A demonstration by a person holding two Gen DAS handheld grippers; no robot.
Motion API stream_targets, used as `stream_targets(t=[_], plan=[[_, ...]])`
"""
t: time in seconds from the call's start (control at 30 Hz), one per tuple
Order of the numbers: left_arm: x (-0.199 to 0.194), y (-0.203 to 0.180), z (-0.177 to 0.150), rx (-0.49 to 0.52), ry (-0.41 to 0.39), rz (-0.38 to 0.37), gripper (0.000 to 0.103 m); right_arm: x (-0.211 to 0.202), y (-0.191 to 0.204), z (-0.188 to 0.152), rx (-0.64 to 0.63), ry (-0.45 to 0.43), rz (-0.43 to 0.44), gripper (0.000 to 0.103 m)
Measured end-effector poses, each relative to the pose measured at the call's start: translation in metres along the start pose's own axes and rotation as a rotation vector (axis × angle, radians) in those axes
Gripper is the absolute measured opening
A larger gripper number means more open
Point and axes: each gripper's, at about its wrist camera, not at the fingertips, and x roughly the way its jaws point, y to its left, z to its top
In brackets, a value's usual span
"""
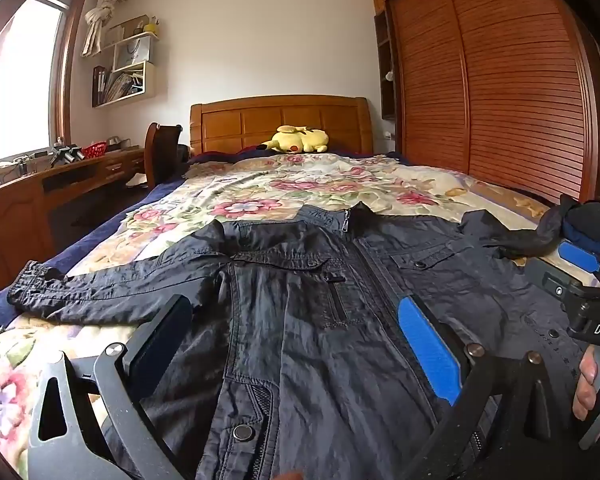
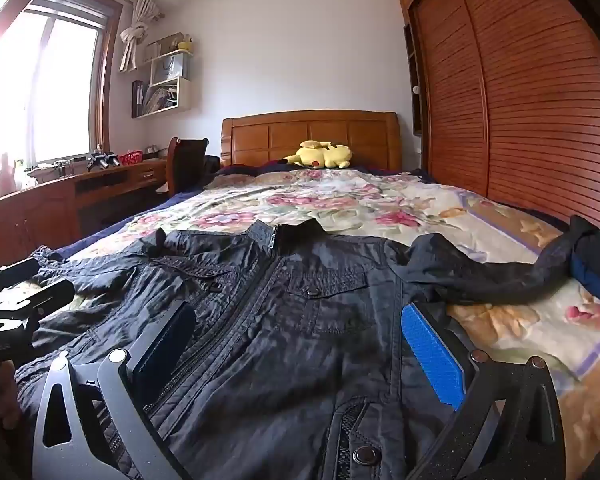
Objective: Fold large clothes
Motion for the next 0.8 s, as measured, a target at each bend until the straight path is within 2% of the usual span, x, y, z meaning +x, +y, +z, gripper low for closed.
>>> stream_targets(t=[0.8], plan=[[-0.0040, 0.0015, 0.0013, 0.002, -0.008, 0.006, 0.103, 0.0003, -0.0020, -0.0001, 0.008, -0.005, 0.005, 0.103]])
